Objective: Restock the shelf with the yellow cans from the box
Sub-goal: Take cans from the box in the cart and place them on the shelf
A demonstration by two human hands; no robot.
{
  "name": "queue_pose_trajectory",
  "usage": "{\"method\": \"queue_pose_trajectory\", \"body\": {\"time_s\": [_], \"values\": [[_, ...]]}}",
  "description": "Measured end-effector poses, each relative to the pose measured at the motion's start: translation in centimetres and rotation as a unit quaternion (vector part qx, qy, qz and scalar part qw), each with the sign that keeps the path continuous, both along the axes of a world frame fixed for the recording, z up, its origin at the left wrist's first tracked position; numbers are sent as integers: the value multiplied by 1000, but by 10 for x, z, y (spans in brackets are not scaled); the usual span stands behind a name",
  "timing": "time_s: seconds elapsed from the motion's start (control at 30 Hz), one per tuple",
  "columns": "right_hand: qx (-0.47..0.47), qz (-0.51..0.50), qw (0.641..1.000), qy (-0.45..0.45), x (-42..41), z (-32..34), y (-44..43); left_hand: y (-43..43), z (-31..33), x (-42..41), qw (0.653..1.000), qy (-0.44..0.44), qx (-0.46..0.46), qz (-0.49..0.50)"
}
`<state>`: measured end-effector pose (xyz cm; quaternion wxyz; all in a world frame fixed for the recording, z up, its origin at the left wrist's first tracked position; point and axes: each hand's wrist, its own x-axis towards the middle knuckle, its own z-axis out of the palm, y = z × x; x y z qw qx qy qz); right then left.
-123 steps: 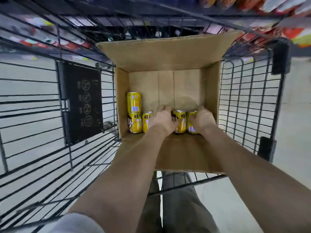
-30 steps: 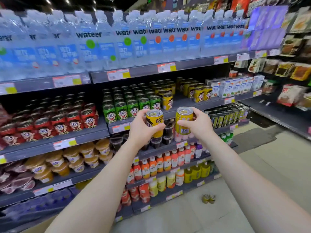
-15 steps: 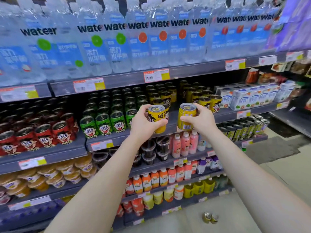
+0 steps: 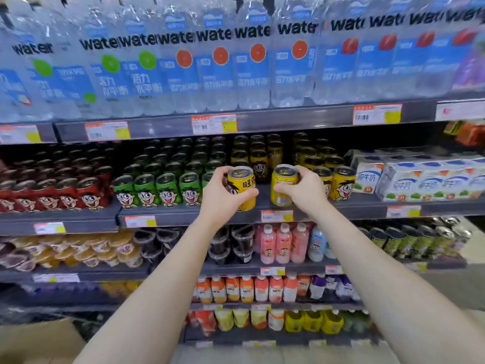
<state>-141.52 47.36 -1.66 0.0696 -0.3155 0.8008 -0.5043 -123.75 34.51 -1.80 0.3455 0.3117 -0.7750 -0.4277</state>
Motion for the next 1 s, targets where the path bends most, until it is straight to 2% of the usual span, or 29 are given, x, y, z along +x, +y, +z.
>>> {"method": "queue_pose_trajectory", "body": {"time_s": [0.23, 0.43, 0.63, 0.87, 1.0], "values": [[-15, 32, 998, -47, -28, -16, -15, 16, -18, -17, 999, 16, 5, 38], [-7, 29, 999, -15, -45, -33, -42, 6, -22, -25, 999, 11, 0, 45], [-9, -4, 1000, -8, -62, -56, -66, -5, -22, -30, 999, 8, -24, 22], [-35, -55, 997, -41, -77, -64, -90, -10, -17, -31, 998, 46, -29, -18], [-9, -60, 998, -20, -87, -64, -101, -19, -16, -31, 997, 64, -28, -35]]}}
